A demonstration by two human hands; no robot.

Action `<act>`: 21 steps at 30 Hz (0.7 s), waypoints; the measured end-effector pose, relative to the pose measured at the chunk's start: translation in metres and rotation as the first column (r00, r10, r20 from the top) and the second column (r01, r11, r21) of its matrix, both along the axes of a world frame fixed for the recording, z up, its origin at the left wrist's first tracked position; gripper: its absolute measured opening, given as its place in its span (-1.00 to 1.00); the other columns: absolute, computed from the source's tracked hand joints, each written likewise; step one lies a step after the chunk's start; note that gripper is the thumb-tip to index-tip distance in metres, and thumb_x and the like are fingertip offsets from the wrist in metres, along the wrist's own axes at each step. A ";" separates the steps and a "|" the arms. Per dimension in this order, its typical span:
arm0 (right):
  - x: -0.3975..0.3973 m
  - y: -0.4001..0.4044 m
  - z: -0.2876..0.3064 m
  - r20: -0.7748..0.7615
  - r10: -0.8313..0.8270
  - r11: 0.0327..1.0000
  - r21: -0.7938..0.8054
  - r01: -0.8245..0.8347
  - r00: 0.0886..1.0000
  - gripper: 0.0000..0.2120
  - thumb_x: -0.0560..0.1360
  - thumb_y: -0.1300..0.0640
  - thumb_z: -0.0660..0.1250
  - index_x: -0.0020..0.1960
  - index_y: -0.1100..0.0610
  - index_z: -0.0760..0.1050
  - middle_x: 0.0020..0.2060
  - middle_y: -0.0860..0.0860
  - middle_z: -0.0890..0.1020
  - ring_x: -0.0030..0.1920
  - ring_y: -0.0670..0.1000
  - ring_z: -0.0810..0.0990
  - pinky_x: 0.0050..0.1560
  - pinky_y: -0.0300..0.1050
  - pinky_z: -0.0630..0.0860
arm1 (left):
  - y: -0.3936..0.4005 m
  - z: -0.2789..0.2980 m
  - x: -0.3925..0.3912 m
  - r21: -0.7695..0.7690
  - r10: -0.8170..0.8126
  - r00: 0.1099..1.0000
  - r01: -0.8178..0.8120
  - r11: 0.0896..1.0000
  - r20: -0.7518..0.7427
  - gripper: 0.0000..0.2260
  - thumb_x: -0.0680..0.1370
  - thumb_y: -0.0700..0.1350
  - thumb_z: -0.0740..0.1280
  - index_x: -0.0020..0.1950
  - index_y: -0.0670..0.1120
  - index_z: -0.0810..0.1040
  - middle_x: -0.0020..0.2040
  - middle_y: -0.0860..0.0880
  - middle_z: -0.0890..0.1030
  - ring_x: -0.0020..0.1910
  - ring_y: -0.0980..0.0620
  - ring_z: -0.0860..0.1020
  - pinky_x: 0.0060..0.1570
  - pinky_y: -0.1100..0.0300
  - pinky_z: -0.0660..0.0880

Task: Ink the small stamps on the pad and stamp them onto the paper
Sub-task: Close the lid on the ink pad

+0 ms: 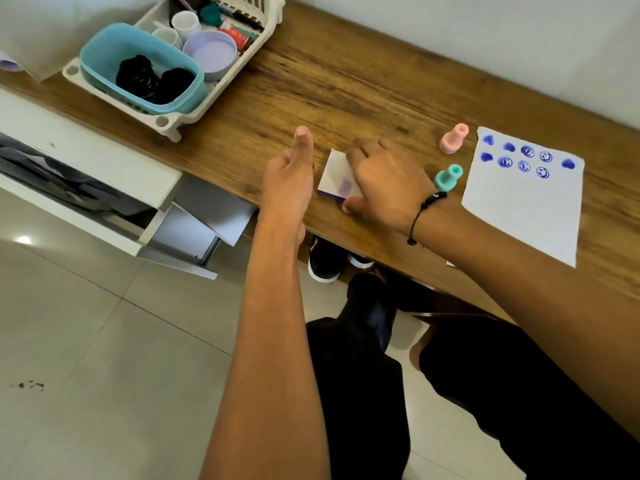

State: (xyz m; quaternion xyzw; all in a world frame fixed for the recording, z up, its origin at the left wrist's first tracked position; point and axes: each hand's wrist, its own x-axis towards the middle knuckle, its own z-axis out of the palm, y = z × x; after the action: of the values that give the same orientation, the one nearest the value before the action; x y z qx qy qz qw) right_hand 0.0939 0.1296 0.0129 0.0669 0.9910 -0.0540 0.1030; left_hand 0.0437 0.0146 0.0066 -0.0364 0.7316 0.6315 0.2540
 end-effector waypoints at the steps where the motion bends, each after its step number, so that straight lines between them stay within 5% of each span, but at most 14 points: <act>1: 0.001 0.000 0.000 0.002 0.000 1.000 0.000 0.000 1.000 -0.40 0.40 -0.05 0.39 0.30 0.24 0.30 0.29 0.18 0.42 0.29 0.16 0.33 0.24 0.04 0.43 | 0.001 0.000 0.000 -0.005 -0.003 1.000 0.003 1.000 -0.002 -0.65 0.52 0.23 0.14 -0.35 0.05 0.34 -0.32 0.06 0.42 -0.31 0.15 0.39 -0.25 0.30 0.37; 9: 0.004 -0.004 -0.001 -0.034 0.013 1.000 0.016 -0.012 0.999 -0.44 0.43 -0.03 0.35 0.30 0.24 0.31 0.28 0.18 0.43 0.28 0.16 0.34 0.20 0.03 0.43 | 0.005 -0.001 0.001 -0.025 -0.056 0.998 0.056 0.998 0.008 -0.69 0.54 0.20 0.12 -0.29 0.04 0.34 -0.15 -0.07 0.45 -0.13 0.02 0.43 -0.16 0.22 0.38; 21: 0.009 -0.005 -0.006 0.002 -0.031 0.998 -0.056 0.031 1.000 -0.46 0.47 0.00 0.30 0.34 0.22 0.26 0.35 0.18 0.40 0.30 0.18 0.35 0.25 0.02 0.38 | 0.007 -0.006 0.001 -0.028 -0.061 0.998 0.061 0.998 0.003 -0.70 0.55 0.18 0.12 -0.28 0.03 0.34 -0.14 -0.06 0.43 -0.13 0.03 0.42 -0.22 0.25 0.36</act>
State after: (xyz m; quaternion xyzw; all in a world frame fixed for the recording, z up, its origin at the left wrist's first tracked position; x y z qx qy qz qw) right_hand 0.1034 0.1243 0.0069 0.0794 0.9878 -0.0831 0.1047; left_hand 0.0445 0.0214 0.0010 -0.0183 0.7410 0.6130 0.2734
